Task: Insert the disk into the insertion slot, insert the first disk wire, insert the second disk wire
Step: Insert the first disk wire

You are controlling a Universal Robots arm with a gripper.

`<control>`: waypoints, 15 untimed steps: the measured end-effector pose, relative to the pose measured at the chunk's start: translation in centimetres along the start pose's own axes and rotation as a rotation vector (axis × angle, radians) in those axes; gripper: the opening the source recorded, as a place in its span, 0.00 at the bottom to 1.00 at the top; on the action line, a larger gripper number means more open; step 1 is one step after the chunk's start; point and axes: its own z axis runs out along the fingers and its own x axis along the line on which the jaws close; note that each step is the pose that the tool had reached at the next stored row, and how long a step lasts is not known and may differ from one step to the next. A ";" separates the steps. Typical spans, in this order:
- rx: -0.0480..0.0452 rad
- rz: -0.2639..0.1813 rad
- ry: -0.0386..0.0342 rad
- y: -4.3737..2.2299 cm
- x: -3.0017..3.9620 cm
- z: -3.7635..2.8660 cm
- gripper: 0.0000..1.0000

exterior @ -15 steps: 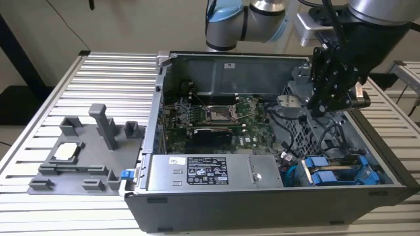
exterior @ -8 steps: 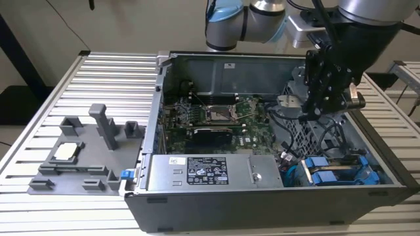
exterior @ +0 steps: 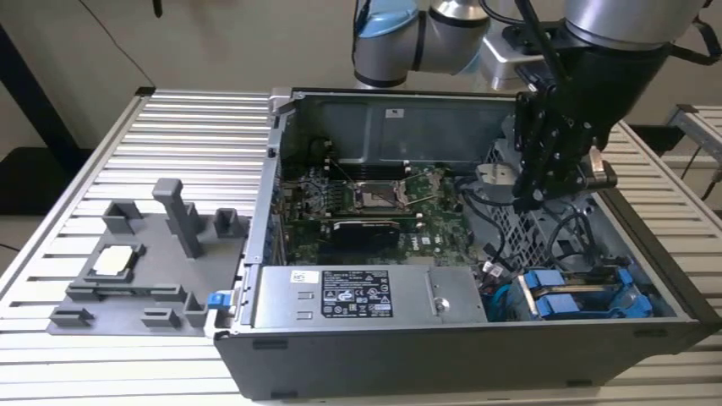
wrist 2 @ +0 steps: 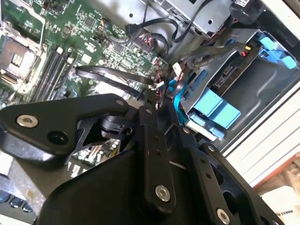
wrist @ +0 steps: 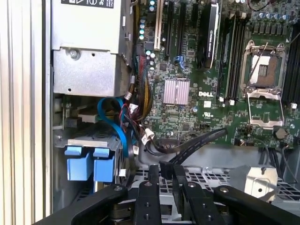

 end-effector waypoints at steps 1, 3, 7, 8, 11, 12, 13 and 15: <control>0.0033 -0.002 0.0012 0.14 -0.04 0.08 0.27; 0.0095 -0.005 0.0039 0.43 -0.11 0.22 0.27; 0.0228 -0.011 0.0106 1.01 -0.22 0.47 0.27; 0.0269 -0.012 0.0124 1.17 -0.24 0.53 0.27; 0.0393 -0.016 0.0185 1.74 -0.33 0.70 0.27; 0.0397 -0.017 0.0191 1.78 -0.33 0.70 0.27; 0.0397 -0.017 0.0191 1.78 -0.33 0.70 0.27; 0.0398 -0.018 0.0192 1.78 -0.33 0.70 0.27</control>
